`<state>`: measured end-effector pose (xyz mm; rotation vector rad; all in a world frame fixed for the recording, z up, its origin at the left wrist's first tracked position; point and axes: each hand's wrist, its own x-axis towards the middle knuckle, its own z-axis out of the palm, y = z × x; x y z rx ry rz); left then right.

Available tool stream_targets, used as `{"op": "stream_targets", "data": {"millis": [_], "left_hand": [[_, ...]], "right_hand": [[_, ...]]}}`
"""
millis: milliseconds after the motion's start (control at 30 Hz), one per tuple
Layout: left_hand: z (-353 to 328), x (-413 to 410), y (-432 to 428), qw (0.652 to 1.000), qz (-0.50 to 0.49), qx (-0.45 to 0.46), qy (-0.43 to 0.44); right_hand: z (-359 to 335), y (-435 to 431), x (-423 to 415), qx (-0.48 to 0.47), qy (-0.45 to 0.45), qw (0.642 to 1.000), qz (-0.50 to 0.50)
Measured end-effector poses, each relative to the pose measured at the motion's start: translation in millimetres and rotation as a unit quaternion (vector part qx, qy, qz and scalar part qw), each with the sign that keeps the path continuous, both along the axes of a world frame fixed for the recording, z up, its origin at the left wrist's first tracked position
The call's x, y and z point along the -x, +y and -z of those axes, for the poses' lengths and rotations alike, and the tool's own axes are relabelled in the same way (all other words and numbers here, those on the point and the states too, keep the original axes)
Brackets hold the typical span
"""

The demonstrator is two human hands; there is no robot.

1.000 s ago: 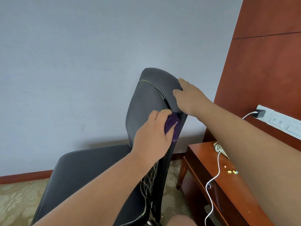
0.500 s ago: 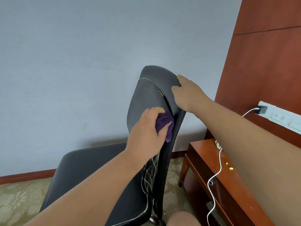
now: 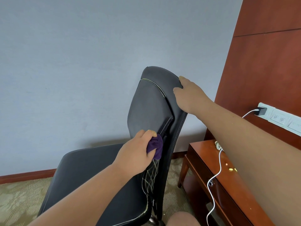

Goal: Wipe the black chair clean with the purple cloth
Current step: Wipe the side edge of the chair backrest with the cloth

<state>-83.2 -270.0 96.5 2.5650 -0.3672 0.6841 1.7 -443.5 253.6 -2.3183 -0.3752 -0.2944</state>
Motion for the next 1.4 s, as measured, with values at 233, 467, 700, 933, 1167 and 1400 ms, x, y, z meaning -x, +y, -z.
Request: {"op": "stream_targets", "data": {"millis": [233,467,700,933,1167,1400], "left_hand": [[-37,4,11,0.996,0.023,0.058,-0.061],[-43,-8,-11,0.994,0.003,0.048,-0.093],[2,-9,-16,0.997,-0.035,0.014,-0.065],[6,5,-6,0.997,-0.041,-0.031,-0.056],[-28,-6,-41,0.986,-0.031,0.069,-0.152],[-17,-8,-40,0.991,-0.068,0.048,-0.108]], "right_hand": [[0,2,0,-0.005,-0.001,1.0,-0.005],[1,2,-2,0.013,-0.014,1.0,-0.004],[4,1,-3,0.004,-0.014,1.0,0.017],[2,2,-1,-0.01,-0.011,1.0,0.0],[2,1,2,-0.009,-0.015,1.0,-0.004],[2,2,2,-0.009,-0.026,1.0,-0.006]]}}
